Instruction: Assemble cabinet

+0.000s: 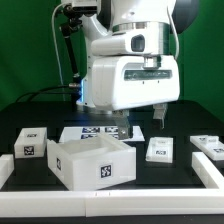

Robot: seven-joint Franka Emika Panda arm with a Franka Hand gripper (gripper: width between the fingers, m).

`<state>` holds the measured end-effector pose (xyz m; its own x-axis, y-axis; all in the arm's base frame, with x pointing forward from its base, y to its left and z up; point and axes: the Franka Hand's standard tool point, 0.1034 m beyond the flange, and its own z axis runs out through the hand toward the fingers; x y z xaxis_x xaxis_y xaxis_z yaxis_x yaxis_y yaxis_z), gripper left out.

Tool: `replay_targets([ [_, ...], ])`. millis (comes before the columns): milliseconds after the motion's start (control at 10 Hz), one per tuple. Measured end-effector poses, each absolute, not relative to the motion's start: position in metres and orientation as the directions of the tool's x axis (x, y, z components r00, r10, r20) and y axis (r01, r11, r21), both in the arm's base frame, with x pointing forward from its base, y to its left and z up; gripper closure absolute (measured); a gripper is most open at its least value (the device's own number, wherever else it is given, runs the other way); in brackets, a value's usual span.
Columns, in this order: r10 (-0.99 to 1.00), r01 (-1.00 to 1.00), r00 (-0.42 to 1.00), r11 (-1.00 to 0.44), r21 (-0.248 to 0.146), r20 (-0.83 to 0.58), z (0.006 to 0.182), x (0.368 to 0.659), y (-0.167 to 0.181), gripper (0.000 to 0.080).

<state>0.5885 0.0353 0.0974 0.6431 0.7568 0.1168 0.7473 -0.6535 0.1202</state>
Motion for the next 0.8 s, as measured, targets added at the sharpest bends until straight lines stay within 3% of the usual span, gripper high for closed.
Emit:
replay_targets([
  [600,0.769,0.759,0.629,-0.639,0.123,0.115,0.097,0.588,0.035,0.0001],
  [800,0.916,0.897,0.39,-0.4,0.186,0.09,0.099,0.579,0.021,0.0001],
])
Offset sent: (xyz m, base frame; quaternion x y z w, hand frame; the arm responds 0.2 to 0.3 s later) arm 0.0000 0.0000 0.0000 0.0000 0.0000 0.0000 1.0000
